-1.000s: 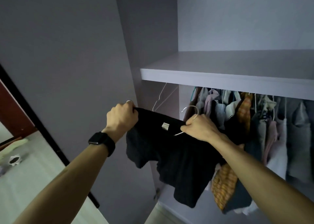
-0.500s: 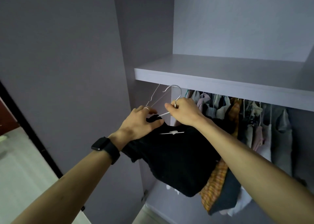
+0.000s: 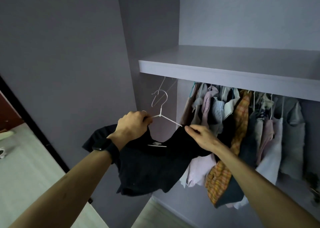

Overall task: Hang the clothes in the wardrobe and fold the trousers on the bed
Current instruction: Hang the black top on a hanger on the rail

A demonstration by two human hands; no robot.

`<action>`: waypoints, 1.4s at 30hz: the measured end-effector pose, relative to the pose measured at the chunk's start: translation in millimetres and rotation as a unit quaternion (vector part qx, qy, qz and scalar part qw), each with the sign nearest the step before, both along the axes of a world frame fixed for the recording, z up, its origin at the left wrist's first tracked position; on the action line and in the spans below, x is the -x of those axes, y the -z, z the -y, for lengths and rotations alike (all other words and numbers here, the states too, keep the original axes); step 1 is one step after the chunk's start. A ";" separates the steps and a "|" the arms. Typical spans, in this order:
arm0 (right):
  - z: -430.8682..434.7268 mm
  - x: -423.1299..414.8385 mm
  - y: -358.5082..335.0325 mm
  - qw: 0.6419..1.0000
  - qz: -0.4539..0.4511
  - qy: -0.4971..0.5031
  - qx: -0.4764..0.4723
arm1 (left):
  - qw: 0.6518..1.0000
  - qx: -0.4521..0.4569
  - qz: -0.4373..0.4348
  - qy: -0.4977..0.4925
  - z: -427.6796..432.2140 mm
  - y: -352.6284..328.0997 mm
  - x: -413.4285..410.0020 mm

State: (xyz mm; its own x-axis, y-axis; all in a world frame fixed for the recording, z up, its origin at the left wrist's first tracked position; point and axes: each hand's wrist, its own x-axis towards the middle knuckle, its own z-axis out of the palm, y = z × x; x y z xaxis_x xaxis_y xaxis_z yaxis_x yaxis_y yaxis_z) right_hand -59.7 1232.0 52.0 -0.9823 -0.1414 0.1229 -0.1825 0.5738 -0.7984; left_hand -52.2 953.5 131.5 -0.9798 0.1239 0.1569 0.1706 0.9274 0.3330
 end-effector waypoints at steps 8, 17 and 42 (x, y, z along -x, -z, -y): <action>27.0 -0.6 14.8 0.993 -0.072 0.029 0.088 | 0.998 0.049 -0.031 0.018 -8.0 0.5 6.4; 8.6 -16.8 -13.7 0.979 -0.203 -0.005 0.021 | 0.998 0.004 -0.039 -0.043 16.1 -6.0 14.7; -47.8 31.0 -40.0 0.995 -0.058 0.021 -0.076 | 0.990 0.123 -0.047 0.056 16.8 -0.8 7.2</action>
State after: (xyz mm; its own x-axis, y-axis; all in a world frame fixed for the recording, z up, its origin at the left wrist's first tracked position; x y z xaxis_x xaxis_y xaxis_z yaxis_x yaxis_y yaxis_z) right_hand -90.7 1279.8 92.0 -0.9682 -0.1259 0.2162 -0.2415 0.6961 -0.6761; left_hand -59.4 936.7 132.3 -0.9402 0.2770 0.1984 0.2968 0.9518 0.0773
